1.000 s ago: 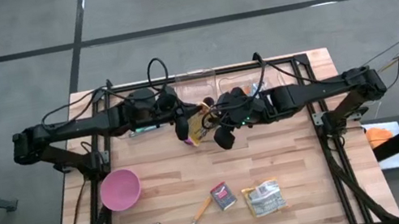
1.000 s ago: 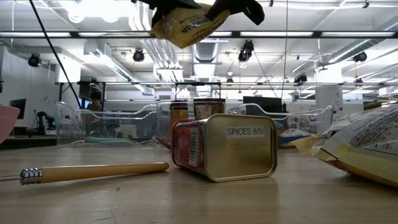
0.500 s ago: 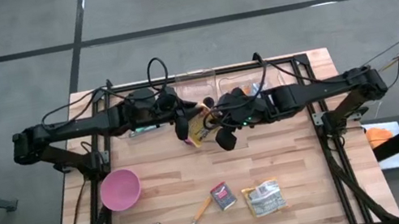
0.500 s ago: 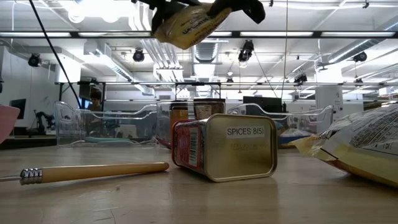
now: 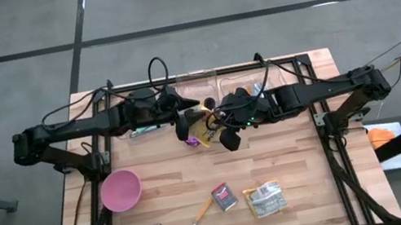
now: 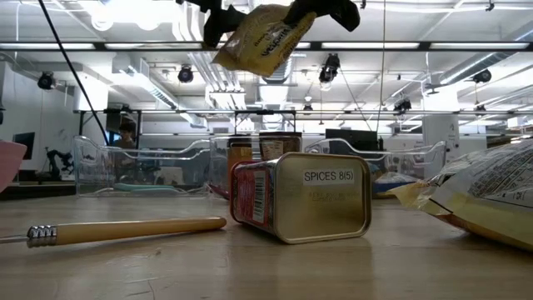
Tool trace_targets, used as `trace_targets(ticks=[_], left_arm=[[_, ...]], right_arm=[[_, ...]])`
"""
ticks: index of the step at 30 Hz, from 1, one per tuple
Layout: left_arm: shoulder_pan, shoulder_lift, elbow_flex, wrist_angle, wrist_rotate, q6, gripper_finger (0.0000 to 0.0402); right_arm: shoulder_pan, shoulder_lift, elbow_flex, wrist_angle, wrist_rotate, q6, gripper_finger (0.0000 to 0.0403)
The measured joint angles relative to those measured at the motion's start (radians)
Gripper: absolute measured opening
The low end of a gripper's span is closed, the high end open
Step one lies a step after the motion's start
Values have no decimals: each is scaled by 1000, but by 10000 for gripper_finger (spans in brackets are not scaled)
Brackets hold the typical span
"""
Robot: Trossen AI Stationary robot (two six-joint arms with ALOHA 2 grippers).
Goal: Pick & Place Food Item
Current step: Put the left yellow noodle pack into the right transparent bin
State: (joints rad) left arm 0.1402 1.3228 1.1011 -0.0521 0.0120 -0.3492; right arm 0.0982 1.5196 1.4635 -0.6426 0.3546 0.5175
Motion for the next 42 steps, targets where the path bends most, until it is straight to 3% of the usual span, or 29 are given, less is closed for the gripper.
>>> trace_targets(ticks=[18, 27, 32, 42], left_arm=[[45, -123, 0, -116, -2, 0, 278], [45, -127, -1, -250, -3, -78, 279], [45, -130, -1, -263, 53, -97, 278], [45, -130, -1, -263, 60, -97, 278]], right_arm=[[-62, -44, 0, -134, 15, 19, 8], [-179, -134, -7, -314, 72, -20, 8], [-260, -181, -28, -410, 97, -37, 8], [-430, -310, -222, -428, 94, -57, 8]])
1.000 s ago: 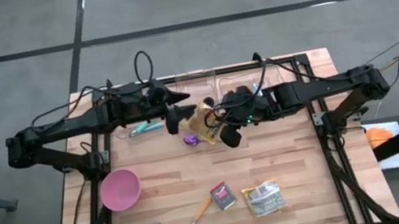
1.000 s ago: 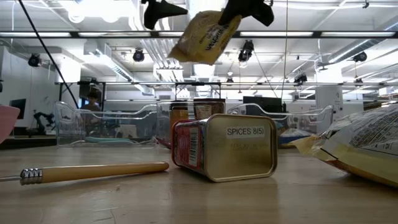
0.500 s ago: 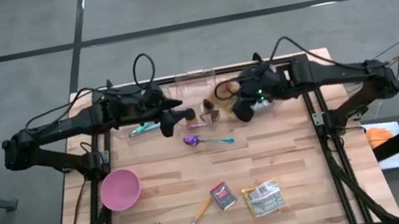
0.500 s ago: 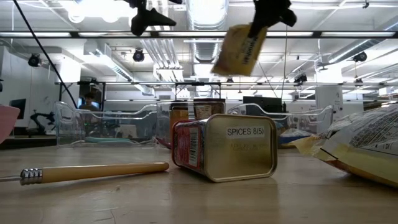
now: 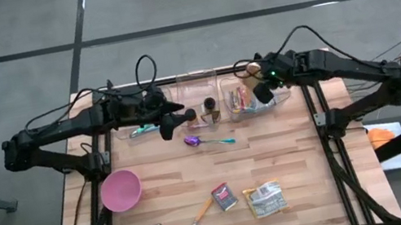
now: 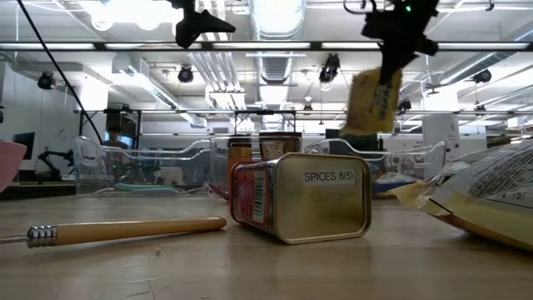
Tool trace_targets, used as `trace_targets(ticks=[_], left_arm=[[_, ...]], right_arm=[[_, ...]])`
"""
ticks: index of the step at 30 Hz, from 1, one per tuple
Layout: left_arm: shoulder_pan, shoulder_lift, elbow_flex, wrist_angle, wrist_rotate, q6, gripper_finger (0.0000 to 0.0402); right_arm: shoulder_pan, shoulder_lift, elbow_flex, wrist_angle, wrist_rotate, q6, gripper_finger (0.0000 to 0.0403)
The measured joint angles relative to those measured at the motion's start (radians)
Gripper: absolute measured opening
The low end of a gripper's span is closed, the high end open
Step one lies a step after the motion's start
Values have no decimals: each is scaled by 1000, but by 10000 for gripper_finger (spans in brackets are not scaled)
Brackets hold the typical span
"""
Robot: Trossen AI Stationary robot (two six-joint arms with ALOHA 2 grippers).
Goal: Pick & Place Food Item
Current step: Put the left yellow noodle pack into the right transparent bin
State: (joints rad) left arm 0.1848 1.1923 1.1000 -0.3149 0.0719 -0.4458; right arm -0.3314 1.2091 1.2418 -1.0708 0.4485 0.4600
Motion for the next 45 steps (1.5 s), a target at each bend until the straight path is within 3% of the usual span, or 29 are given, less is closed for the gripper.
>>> trace_targets(ticks=[11, 30, 45], left_arm=[[0, 0, 0, 0, 0, 8, 278], [0, 0, 0, 0, 0, -1, 278], [0, 0, -1, -1, 0, -1, 278]], right_arm=[[-113, -24, -150, 13, 87, -67, 8], [-121, 51, -281, 116, 181, -124, 8], [-118, 172, -313, 237, 109, -120, 8]])
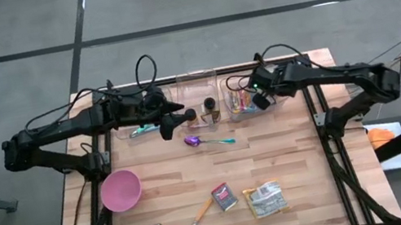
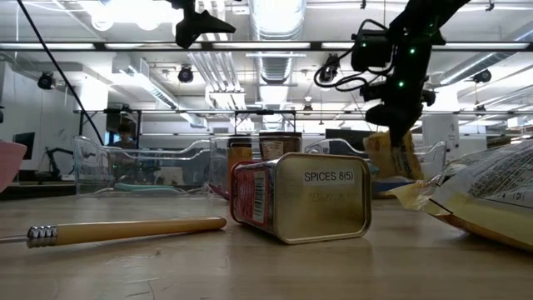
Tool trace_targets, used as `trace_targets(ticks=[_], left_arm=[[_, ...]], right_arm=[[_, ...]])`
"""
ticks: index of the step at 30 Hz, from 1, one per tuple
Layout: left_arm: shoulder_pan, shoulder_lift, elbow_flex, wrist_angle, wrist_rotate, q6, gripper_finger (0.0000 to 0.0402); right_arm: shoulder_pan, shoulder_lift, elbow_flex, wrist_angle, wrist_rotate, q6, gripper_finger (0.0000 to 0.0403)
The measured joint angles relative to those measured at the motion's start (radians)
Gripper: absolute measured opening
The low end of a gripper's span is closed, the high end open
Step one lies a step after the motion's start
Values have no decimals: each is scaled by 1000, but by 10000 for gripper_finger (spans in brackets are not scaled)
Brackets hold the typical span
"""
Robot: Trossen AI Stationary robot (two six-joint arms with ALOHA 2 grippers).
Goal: Pick & Place Food Item
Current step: Put the left yellow noodle pack into the right transparent bin, then put the blue spoon into the left transparent bin
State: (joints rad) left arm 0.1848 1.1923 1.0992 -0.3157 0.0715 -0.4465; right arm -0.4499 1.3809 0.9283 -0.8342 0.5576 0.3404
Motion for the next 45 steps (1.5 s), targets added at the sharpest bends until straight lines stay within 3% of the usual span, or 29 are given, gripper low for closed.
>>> trace_targets(ticks=[6, 16, 19, 33, 37, 45], left_arm=[[0, 0, 0, -2, 0, 0, 278], [0, 0, 0, -5, 0, 0, 278], [0, 0, 0, -5, 0, 0, 278], [0, 0, -1, -45, 0, -1, 278], [0, 0, -1, -45, 0, -5, 278], [0, 0, -1, -51, 50, -26, 278]], right_arm=[[0, 27, 0, 21, -61, 0, 8], [0, 35, 0, 35, -68, 22, 8], [0, 34, 0, 43, -122, 5, 13], [0, 28, 0, 56, -203, 23, 187], [0, 13, 0, 55, -203, 26, 211], [4, -104, 0, 55, -208, 53, 215]])
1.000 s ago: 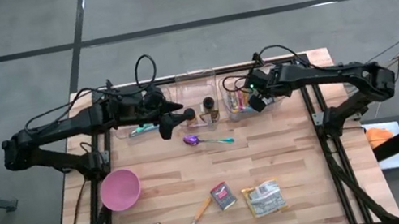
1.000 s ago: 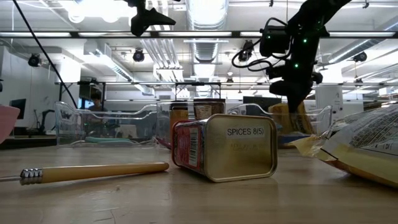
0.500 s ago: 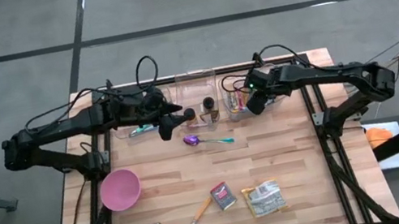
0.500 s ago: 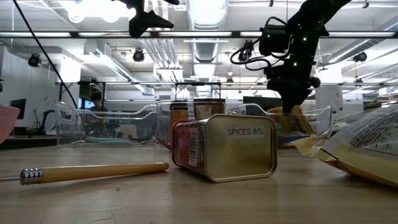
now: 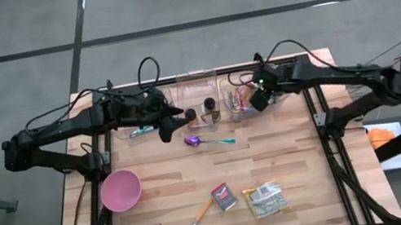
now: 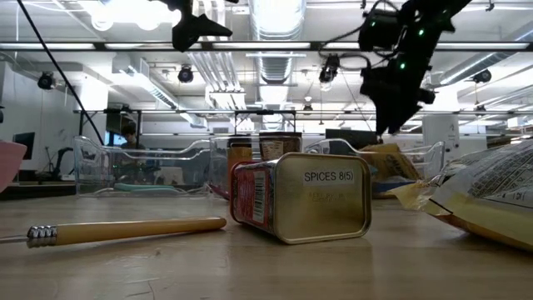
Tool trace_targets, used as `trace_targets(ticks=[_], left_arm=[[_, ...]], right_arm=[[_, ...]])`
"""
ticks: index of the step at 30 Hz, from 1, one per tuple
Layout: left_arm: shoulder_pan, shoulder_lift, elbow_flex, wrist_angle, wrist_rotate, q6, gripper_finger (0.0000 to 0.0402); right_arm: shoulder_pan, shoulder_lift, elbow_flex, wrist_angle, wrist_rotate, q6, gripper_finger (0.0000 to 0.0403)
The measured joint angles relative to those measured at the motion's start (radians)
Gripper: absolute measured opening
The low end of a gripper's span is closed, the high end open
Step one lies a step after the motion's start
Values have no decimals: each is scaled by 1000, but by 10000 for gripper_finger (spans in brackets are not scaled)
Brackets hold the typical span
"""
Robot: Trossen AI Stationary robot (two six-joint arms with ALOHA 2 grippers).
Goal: Pick & Place Food Item
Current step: Put the blue spoon into the left transparent bin
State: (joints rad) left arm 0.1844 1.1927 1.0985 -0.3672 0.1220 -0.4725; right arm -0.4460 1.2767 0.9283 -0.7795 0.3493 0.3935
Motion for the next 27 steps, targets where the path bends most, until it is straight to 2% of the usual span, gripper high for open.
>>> trace_targets(ticks=[5, 8, 12, 19, 27], left_arm=[[0, 0, 0, -2, 55, -1, 278], [0, 0, 0, -5, 59, -1, 278], [0, 0, 0, -19, 59, 7, 278], [0, 0, -6, -169, 47, 74, 278], [-41, 63, -10, -177, 13, 193, 278]], right_arm=[[24, -107, 1, 6, -86, -14, 215], [77, -151, 1, 6, -121, -41, 215], [177, -183, 1, 12, -125, -59, 215], [329, -197, 1, 102, -125, -55, 215], [381, -197, 16, 152, -114, -15, 215]])
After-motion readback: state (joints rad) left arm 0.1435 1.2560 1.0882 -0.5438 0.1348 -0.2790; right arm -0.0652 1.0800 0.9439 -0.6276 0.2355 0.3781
